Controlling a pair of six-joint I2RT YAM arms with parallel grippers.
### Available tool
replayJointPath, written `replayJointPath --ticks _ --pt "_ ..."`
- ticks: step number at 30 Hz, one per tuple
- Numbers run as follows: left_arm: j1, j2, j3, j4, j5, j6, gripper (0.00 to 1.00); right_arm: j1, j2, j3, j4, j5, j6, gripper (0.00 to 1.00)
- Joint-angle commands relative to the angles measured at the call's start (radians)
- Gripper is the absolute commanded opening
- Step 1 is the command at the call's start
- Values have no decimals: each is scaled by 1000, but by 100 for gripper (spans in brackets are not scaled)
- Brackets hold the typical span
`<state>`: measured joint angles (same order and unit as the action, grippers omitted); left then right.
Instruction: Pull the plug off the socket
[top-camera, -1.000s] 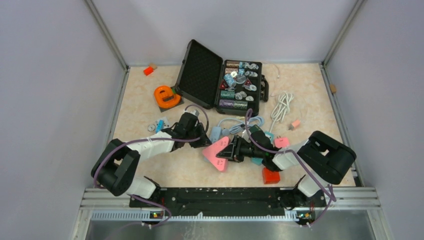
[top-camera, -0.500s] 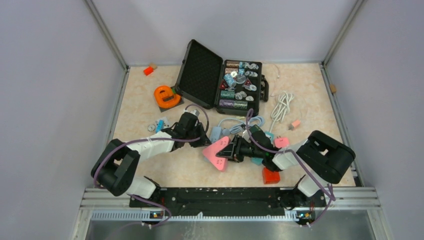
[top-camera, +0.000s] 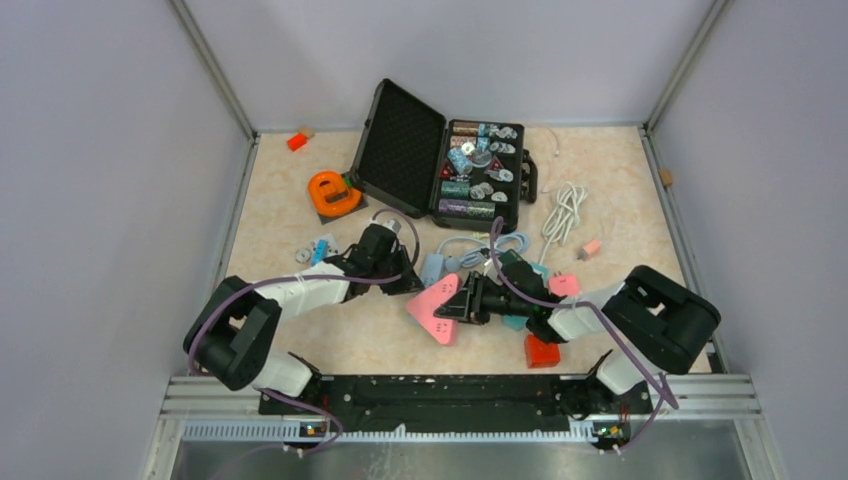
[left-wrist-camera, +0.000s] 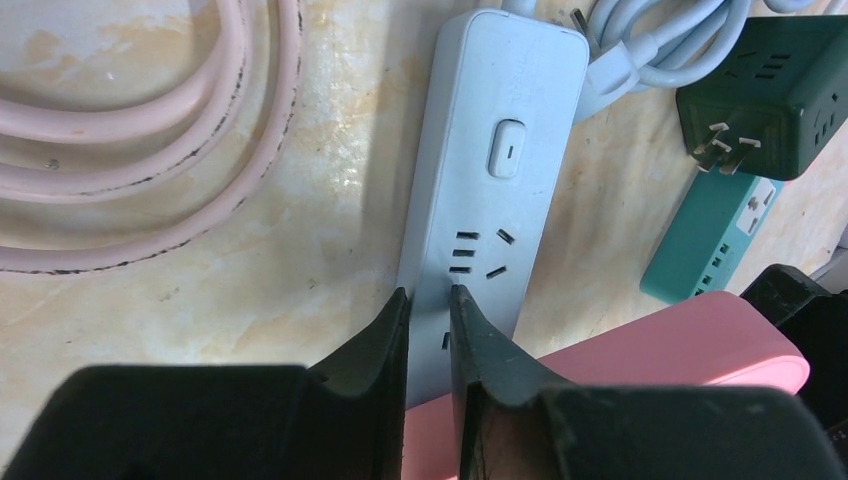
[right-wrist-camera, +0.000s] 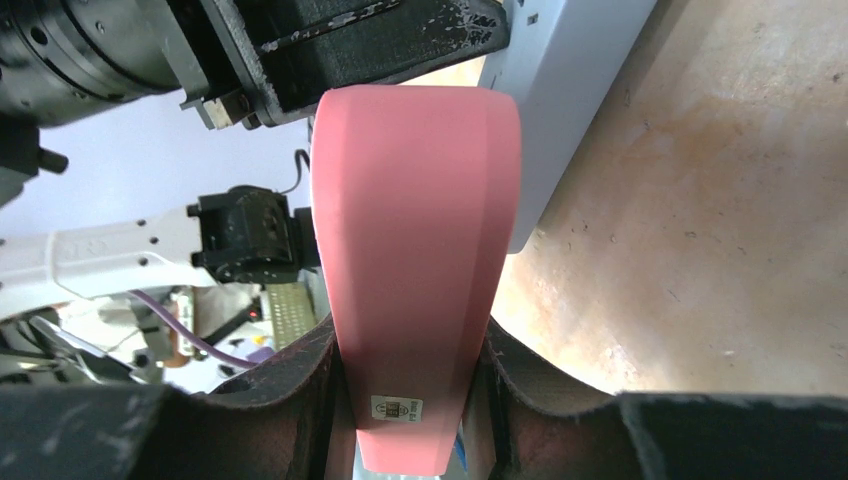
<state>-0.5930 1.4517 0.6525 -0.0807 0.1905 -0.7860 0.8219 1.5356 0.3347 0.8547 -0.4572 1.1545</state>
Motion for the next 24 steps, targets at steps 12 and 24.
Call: replayJointPath --ticks 12,24 --pt "-28 91 -67 -174 -22 39 19 -3 -82 41 406 -21 180 0" --pt "-29 87 -64 -169 -17 37 19 -3 -215 25 217 -36 -29 0"
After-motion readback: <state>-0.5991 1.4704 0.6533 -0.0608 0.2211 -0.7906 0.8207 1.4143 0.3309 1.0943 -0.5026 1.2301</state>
